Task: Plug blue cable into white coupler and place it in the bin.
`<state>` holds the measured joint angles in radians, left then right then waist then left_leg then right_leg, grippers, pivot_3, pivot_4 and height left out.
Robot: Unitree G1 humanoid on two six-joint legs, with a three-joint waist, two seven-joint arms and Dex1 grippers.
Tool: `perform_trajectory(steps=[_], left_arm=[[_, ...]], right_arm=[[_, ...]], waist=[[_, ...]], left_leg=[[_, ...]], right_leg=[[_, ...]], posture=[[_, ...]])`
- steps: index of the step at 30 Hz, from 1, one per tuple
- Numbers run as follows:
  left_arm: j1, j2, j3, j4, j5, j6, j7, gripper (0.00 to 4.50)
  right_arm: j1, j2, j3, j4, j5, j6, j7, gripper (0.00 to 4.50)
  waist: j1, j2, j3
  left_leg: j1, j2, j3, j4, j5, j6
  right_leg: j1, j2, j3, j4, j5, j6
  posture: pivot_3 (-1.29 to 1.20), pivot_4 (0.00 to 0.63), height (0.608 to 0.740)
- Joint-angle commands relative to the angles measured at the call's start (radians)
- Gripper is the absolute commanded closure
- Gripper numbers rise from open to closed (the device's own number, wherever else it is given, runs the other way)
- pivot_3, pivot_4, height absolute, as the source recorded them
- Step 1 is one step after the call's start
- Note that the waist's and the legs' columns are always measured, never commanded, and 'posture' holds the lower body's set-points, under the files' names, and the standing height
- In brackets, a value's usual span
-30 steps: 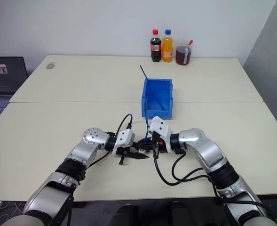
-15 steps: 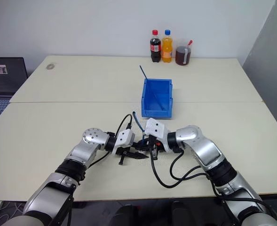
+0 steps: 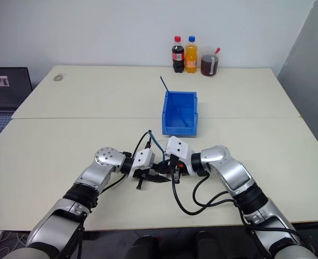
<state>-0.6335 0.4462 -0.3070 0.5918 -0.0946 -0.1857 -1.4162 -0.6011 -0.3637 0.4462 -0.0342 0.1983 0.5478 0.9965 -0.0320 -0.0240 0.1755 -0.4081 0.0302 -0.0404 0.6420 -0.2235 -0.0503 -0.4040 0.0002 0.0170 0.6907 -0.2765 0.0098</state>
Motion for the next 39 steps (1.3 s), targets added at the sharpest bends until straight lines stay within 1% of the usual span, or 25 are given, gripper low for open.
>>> perform_trajectory(steps=[1,3,4,7,9,11,13,14,17,18,21,24,26,28,30,33,38,39], left_arm=[[0.007,-0.006,0.007,-0.012,0.008,-0.011,0.018,3.69],[0.005,-0.005,0.021,-0.033,-0.013,0.008,0.017,2.98],[0.01,0.004,0.027,-0.061,-0.031,0.037,0.004,2.83],[0.032,0.039,0.063,-0.185,-0.09,0.16,0.001,2.13],[0.049,0.059,0.106,-0.283,-0.133,0.255,0.042,1.73],[0.064,0.07,0.159,-0.367,-0.178,0.351,0.102,1.34],[0.088,0.09,0.214,-0.451,-0.212,0.439,0.167,0.85],[0.102,0.099,0.236,-0.489,-0.224,0.471,0.194,0.72],[0.156,0.102,0.32,-0.619,-0.258,0.563,0.328,0.11],[0.173,0.091,0.35,-0.657,-0.266,0.585,0.383,0.01],[0.222,0.044,0.415,-0.772,-0.283,0.639,0.539,0.01],[0.266,-0.027,0.444,-0.864,-0.276,0.676,0.697,0.01],[0.292,-0.065,0.447,-0.906,-0.273,0.693,0.768,0.01],[0.32,-0.091,0.439,-0.95,-0.276,0.709,0.814,0.01],[0.342,-0.11,0.433,-0.985,-0.281,0.722,0.85,0.0],[0.361,-0.12,0.428,-1.013,-0.287,0.734,0.88,0.0],[0.35,-0.115,0.437,-1.007,-0.303,0.736,0.9,0.0],[0.344,-0.115,0.436,-1.002,-0.306,0.736,0.903,0.0]], right_arm=[[0.047,0.015,0.034,0.043,-0.017,0.016,-0.009,4.4],[0.042,0.029,-0.014,0.034,0.009,0.036,-0.029,4.4],[0.038,0.044,-0.059,0.018,0.042,0.066,-0.045,4.4],[0.008,0.082,-0.203,-0.051,0.163,0.204,-0.099,4.4],[-0.022,0.074,-0.276,-0.085,0.224,0.284,-0.116,4.4],[-0.059,0.066,-0.345,-0.087,0.274,0.36,-0.144,4.4],[-0.13,0.07,-0.429,-0.038,0.328,0.446,-0.183,4.4],[-0.168,0.075,-0.462,-0.005,0.346,0.478,-0.205,4.4],[-0.332,0.113,-0.564,0.195,0.364,0.508,-0.299,4.4],[-0.392,0.123,-0.576,0.283,0.346,0.489,-0.326,4.4],[-0.571,0.147,-0.598,0.598,0.264,0.359,-0.414,4.4],[-0.72,0.154,-0.609,0.926,0.177,0.161,-0.514,4.4],[-0.781,0.155,-0.619,1.076,0.147,0.064,-0.549,4.4],[-0.824,0.16,-0.631,1.175,0.13,-0.007,-0.581,4.4],[-0.855,0.168,-0.652,1.24,0.121,-0.059,-0.621,3.7],[-0.883,0.179,-0.663,1.288,0.106,-0.105,-0.639,2.99],[-0.915,0.183,-0.676,1.32,0.077,-0.154,-0.666,1.82],[-0.919,0.182,-0.676,1.324,0.071,-0.162,-0.671,1.67]], waist=[[0.0,0.0,-0.001],[0.0,0.0,-0.001],[0.0,0.0,-0.001],[-0.003,0.0,0.0],[-0.003,0.0,0.001],[-0.002,0.0,0.002],[-0.002,0.0,0.002],[-0.005,0.0,0.002],[-0.012,0.0,0.002],[-0.013,0.0,0.002],[-0.019,0.0,0.003],[-0.017,0.0,0.003],[-0.011,-0.001,0.003],[-0.007,-0.001,0.003],[-0.002,-0.001,0.003],[0.0,0.0,0.003],[0.001,0.0,0.003],[0.001,0.0,0.003]], left_leg=[[0.0,0.0,0.0,0.0,0.0,0.0],[0.001,0.0,0.0,0.0,0.0,0.0],[0.001,0.0,0.0,0.0,0.0,0.0],[0.001,0.001,0.0,0.001,0.0,0.0],[0.0,0.001,0.0,0.001,0.0,0.0],[0.0,0.001,-0.001,0.001,0.0,0.0],[0.0,0.001,-0.001,0.001,0.0,0.0],[0.0,0.001,-0.001,0.001,0.0,0.0],[0.0,0.001,-0.001,0.001,0.0,0.0],[0.001,0.001,-0.001,0.0,0.0,0.0],[0.001,0.001,0.001,-0.001,0.0,0.0],[0.001,0.0,0.002,-0.001,0.0,0.0],[0.0,0.0,0.002,-0.002,0.0,0.0],[-0.001,0.0,0.003,-0.002,0.0,0.0],[-0.002,0.0,0.003,-0.002,0.0,0.0],[-0.005,0.0,0.002,-0.002,0.0,0.0],[-0.005,0.0,0.001,-0.002,0.0,0.0],[-0.005,0.0,0.001,-0.002,0.0,0.0]], right_leg=[[0.0,0.0,0.0,0.0,0.0,0.0],[0.0,0.0,0.0,0.001,0.0,0.0],[0.0,0.0,0.0,0.001,0.0,0.0],[0.0,0.0,0.0,0.003,-0.002,0.003],[-0.001,0.0,0.001,0.005,0.0,-0.001],[-0.002,0.0,0.0,0.005,0.0,-0.001],[-0.002,0.0,0.0,0.005,-0.001,-0.001],[-0.002,0.0,0.0,0.005,-0.001,-0.001],[-0.002,0.0,0.001,0.005,-0.001,-0.001],[-0.002,0.0,0.001,0.005,-0.001,-0.001],[-0.002,-0.001,0.002,0.005,-0.001,-0.002],[-0.002,-0.001,0.002,0.005,-0.001,-0.002],[-0.002,-0.002,0.003,0.003,-0.001,-0.002],[-0.002,-0.003,0.003,0.0,0.0,-0.002],[-0.002,-0.003,0.003,-0.001,0.0,-0.002],[-0.004,-0.004,0.003,-0.003,0.0,-0.002],[-0.004,-0.003,0.002,-0.002,0.0,-0.002],[-0.004,-0.003,0.002,-0.002,0.0,-0.002]], posture=[[0.0,0.15,0.74],[0.0,0.15,0.74],[0.0,0.15,0.74],[0.0,0.15,0.74],[0.0,0.15,0.74],[0.0,0.15,0.74],[0.0,0.15,0.74],[0.0,0.15,0.74],[0.0,0.15,0.74],[0.0,0.15,0.74],[0.0,0.15,0.74],[0.0,0.15,0.74],[0.0,0.15,0.74],[0.0,0.15,0.74],[0.0,0.15,0.74],[0.0,0.15,0.74],[0.0,0.15,0.74],[0.0,0.15,0.74]])
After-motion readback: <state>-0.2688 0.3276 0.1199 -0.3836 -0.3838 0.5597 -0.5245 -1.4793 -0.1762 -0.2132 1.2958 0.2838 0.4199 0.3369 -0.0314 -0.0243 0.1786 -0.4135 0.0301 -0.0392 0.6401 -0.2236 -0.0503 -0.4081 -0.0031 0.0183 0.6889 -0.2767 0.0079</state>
